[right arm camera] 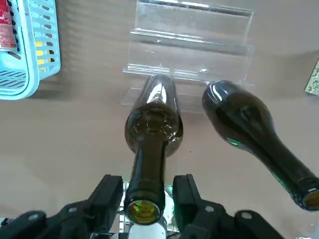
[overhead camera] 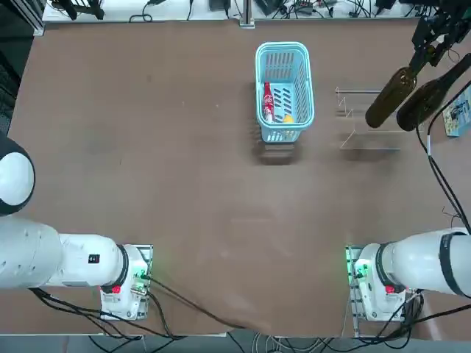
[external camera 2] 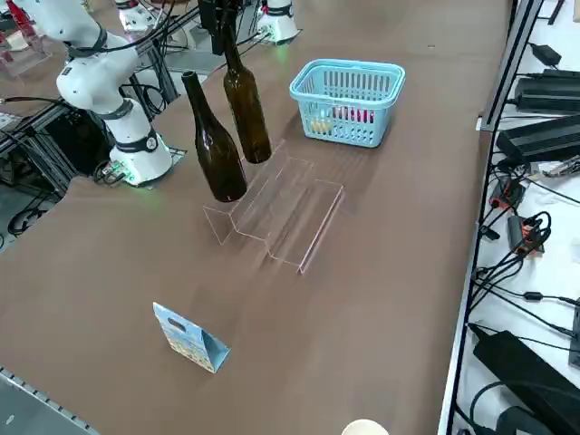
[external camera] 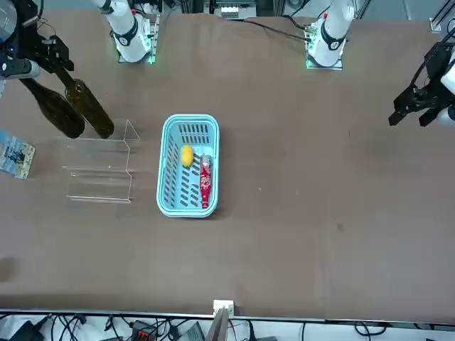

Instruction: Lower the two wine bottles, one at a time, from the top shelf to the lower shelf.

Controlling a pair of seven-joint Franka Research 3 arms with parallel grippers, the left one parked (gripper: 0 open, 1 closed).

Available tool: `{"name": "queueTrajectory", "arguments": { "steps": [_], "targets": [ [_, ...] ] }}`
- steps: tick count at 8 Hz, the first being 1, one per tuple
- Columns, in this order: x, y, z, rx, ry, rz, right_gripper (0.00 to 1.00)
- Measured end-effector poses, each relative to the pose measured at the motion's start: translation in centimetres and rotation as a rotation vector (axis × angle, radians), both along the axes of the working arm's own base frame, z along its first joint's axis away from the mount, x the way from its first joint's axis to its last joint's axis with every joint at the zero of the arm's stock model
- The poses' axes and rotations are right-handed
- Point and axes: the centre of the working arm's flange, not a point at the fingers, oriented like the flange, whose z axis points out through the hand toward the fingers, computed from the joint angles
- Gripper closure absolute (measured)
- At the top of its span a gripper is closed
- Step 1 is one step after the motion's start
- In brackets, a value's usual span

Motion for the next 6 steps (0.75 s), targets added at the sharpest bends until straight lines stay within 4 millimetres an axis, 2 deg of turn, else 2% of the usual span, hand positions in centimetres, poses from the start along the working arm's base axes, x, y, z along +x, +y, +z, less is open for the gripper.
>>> {"name": "queueTrajectory", "arguments": {
  "steps": [6],
  "targets": [
    [0.07,-0.13,0.04,-0.011,-0.006,0.001,0.44]
  ]
}}
